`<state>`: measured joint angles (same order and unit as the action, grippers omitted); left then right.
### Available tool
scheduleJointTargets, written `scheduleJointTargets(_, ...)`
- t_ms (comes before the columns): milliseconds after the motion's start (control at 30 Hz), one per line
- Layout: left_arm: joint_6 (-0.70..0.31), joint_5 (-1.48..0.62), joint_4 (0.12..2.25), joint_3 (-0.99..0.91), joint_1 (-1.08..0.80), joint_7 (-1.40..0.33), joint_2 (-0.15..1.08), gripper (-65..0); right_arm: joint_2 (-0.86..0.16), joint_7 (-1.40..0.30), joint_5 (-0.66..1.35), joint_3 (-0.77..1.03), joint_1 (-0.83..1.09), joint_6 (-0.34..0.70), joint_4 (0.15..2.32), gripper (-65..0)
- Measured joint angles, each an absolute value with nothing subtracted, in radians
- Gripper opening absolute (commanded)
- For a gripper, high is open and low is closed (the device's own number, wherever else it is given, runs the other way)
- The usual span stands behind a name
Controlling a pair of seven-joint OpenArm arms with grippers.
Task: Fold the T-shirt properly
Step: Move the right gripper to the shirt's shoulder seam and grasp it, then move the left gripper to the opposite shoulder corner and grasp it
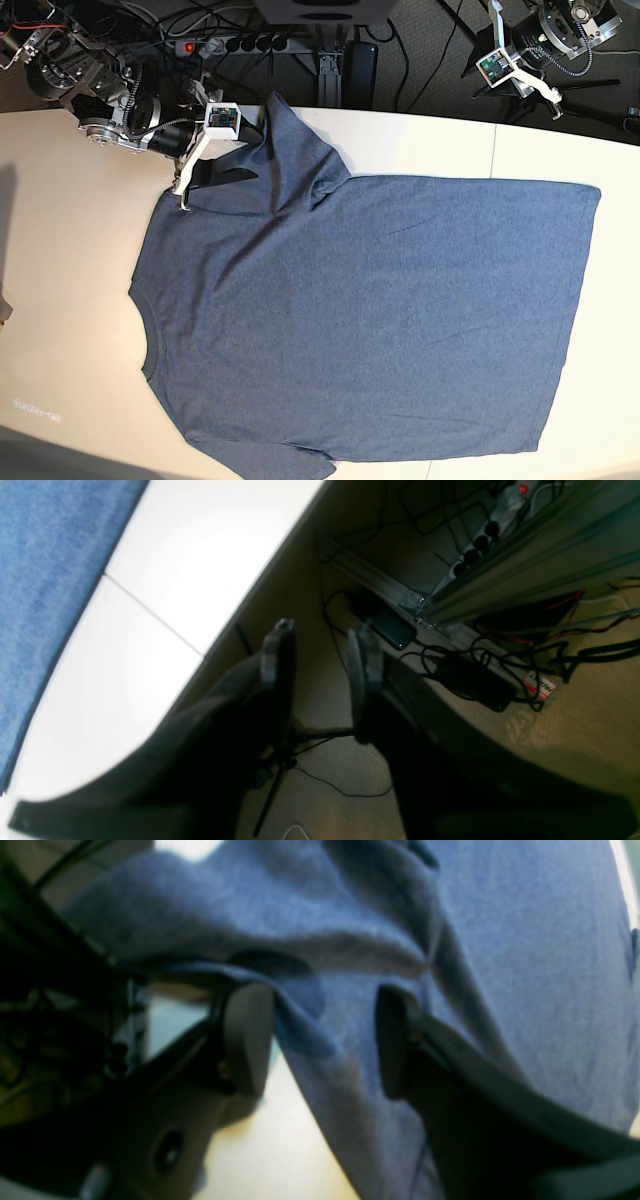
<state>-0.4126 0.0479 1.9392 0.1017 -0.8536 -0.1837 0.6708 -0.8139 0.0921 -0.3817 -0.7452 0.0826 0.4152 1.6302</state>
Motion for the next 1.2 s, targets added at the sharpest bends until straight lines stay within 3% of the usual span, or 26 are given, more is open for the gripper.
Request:
scheduleJointTargets(267, -0.412, 0.056, 1.939, 0.102, -0.850, -0.184, 0.670, -43.6, -0.789, 0.120, -0.366, -0.753, 0.039, 0.414, 1.576, -32.6)
scheduleJointTargets(467, -0.395, 0.083, 1.939, 0.102, -0.805, -0.185, 0.689, -43.6, -0.784, 0.122, -0.389, -0.759, 0.039, 0.416, 1.570, -63.2)
scheduleJointTargets(500, -0.392, 0.088, 1.939, 0.102, -0.797, -0.184, 0.700, -43.6, -0.784, 0.121, -0.389, -0.760, 0.039, 0.416, 1.569, -65.0)
scheduleJointTargets(800, -0.296, 0.145, 1.939, 0.104, -0.695, -0.199, 0.801, -43.6, -0.784, 0.112, -0.394, -0.760, 0.039, 0.416, 1.568, -65.0)
scheduleJointTargets(967, -0.290, 0.160, 1.934, 0.104, -0.654, -0.194, 0.867, -43.4, -0.784, 0.111, -0.394, -0.760, 0.039, 0.416, 1.568, -65.0)
scheduleJointTargets(1100, -0.289, 0.159, 1.829, 0.104, -0.620, -0.174, 0.900, -38.2, -0.784, 0.109, -0.394, -0.760, 0.039, 0.416, 1.568, -65.0)
scheduleJointTargets(1200, -0.289, 0.163, 1.719, 0.105, -0.585, -0.127, 0.921, -38.1, -0.784, 0.109, -0.397, -0.760, 0.039, 0.416, 1.568, -65.0)
